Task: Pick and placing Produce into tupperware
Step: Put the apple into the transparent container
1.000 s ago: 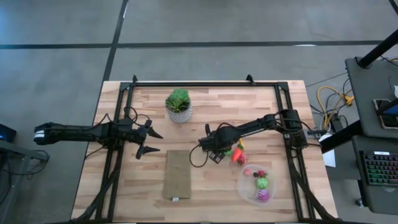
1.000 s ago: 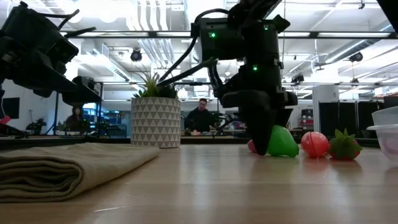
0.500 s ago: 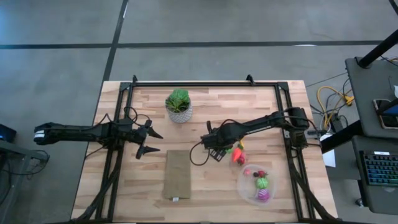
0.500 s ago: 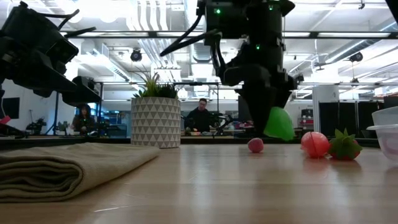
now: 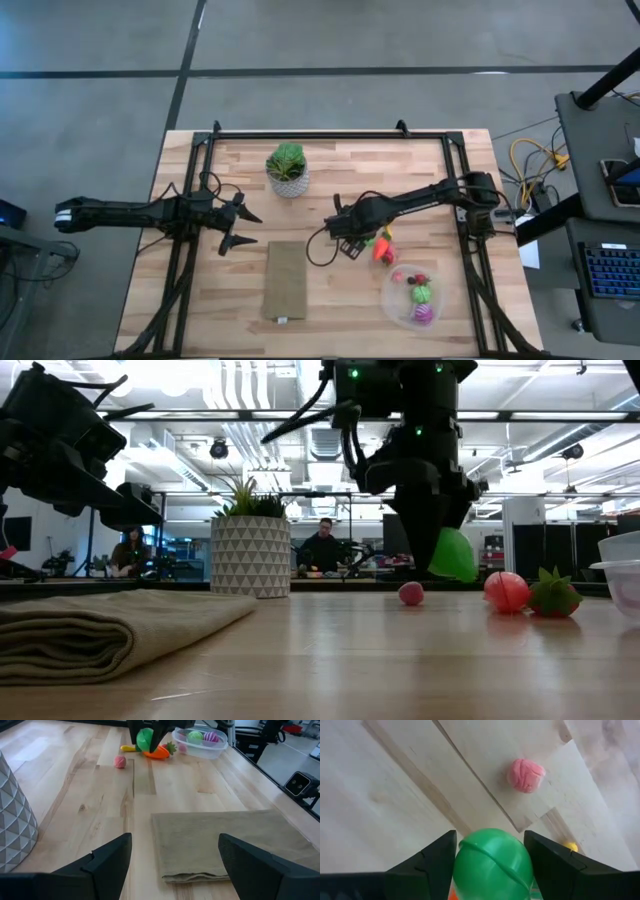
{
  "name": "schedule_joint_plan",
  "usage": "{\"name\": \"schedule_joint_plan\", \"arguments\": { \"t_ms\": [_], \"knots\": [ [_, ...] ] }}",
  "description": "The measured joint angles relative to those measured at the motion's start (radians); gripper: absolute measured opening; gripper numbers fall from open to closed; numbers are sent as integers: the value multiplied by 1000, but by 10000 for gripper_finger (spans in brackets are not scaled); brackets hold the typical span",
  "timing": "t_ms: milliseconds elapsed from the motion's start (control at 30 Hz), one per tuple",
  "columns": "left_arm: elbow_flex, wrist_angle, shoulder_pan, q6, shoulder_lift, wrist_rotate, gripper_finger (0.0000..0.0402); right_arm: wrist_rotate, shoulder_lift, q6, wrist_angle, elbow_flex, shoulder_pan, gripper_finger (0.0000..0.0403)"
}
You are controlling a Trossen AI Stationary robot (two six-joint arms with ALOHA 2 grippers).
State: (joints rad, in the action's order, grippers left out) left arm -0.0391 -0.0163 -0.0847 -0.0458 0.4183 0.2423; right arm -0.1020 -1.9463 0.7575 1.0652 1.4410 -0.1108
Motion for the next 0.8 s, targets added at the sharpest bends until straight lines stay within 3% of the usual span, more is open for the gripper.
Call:
{"name": "schedule_joint_plan", "arguments": {
  "t_ms": [333,600,800],
  "knots": [
    [0,0,0,0,0,0,283,104,154,94,54,10,-69,219],
    [0,0,0,0,0,0,283,141,277,380,188,10,-279,219],
    [0,0,0,0,0,0,283,127,247,582,182,-11,-406,219]
  ]
}}
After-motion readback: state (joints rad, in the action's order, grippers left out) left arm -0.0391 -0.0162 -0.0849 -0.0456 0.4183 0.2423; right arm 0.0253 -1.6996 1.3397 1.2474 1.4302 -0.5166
